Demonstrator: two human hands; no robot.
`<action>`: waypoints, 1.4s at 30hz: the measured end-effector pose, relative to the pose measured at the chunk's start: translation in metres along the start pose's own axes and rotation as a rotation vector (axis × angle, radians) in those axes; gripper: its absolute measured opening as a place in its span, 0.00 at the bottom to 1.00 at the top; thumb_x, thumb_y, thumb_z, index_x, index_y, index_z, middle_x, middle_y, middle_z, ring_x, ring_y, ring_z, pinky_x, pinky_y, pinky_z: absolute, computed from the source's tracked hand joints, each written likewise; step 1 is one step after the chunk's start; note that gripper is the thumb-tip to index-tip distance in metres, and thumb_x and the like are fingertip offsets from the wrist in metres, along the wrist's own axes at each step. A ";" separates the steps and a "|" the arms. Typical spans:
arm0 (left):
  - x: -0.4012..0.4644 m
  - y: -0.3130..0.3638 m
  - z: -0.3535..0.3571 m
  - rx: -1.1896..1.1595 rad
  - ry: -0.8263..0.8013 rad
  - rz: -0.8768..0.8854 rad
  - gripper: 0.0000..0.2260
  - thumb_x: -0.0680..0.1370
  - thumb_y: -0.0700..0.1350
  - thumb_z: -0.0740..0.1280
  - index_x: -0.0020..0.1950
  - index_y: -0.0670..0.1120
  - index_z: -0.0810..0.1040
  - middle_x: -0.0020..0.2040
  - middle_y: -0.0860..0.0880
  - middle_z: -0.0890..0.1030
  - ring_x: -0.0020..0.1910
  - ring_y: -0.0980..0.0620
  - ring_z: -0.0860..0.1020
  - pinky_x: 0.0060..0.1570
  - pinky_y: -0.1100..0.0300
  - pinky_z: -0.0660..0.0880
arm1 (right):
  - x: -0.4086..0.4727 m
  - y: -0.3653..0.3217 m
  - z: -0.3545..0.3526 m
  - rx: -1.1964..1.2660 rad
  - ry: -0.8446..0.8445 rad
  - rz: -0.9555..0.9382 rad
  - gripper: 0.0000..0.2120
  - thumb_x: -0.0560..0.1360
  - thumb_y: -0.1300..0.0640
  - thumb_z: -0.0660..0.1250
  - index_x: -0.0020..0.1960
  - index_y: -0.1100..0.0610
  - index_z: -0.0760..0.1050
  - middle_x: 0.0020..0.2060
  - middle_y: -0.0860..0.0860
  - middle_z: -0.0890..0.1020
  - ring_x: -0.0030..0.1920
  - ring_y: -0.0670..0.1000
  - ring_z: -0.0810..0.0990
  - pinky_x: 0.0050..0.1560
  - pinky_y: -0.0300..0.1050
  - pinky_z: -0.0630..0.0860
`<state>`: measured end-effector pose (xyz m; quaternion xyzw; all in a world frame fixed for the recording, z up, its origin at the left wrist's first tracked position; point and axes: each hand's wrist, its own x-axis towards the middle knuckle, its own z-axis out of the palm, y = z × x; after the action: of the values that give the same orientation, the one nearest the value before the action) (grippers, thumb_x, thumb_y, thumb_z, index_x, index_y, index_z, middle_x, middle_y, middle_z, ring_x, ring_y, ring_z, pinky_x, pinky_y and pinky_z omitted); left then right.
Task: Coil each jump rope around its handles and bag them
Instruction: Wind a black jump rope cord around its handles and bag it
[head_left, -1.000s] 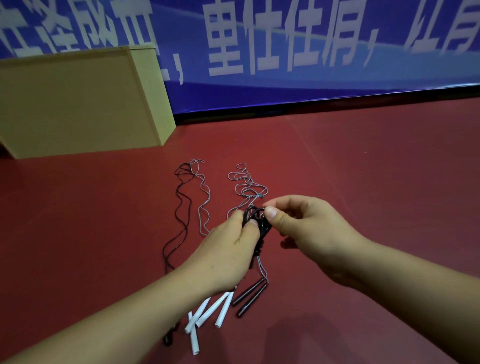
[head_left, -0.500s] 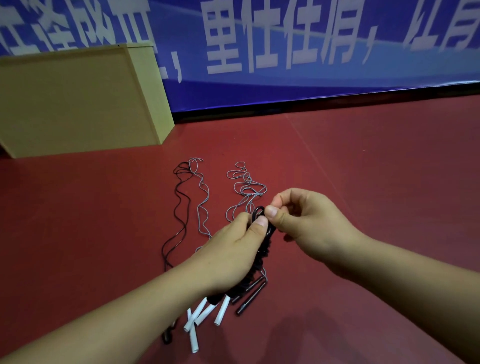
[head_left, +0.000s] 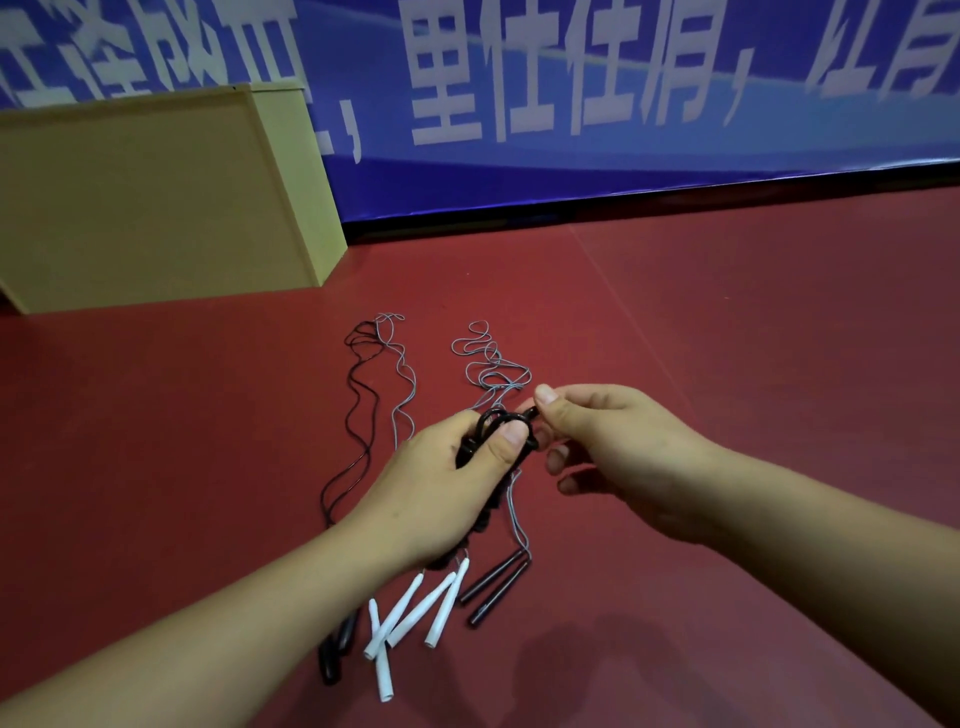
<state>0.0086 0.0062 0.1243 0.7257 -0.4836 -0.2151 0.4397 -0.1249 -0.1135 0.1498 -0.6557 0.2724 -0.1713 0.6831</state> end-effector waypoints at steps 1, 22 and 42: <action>0.001 -0.001 0.000 -0.007 0.002 -0.013 0.22 0.73 0.71 0.61 0.40 0.52 0.74 0.27 0.55 0.74 0.24 0.53 0.72 0.31 0.53 0.70 | 0.001 0.000 0.000 0.011 0.008 -0.005 0.14 0.80 0.50 0.63 0.50 0.61 0.79 0.36 0.49 0.78 0.32 0.46 0.73 0.34 0.41 0.73; -0.146 -0.079 -0.181 -0.256 0.309 -0.993 0.27 0.77 0.68 0.59 0.46 0.42 0.74 0.39 0.41 0.76 0.34 0.43 0.76 0.39 0.49 0.78 | 0.040 0.034 0.198 -0.110 -0.280 -0.087 0.11 0.80 0.52 0.63 0.44 0.58 0.79 0.33 0.50 0.80 0.28 0.46 0.73 0.31 0.39 0.69; -0.381 -0.316 -0.048 -1.183 1.218 -1.268 0.30 0.70 0.62 0.68 0.65 0.44 0.78 0.53 0.41 0.84 0.49 0.41 0.84 0.49 0.48 0.81 | -0.018 0.247 0.410 -0.914 -1.039 -0.042 0.10 0.77 0.47 0.67 0.44 0.52 0.79 0.33 0.45 0.78 0.32 0.43 0.74 0.29 0.31 0.67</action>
<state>0.0384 0.4127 -0.1614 0.5010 0.4673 -0.2065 0.6986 0.0756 0.2464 -0.0952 -0.8799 -0.0580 0.2838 0.3766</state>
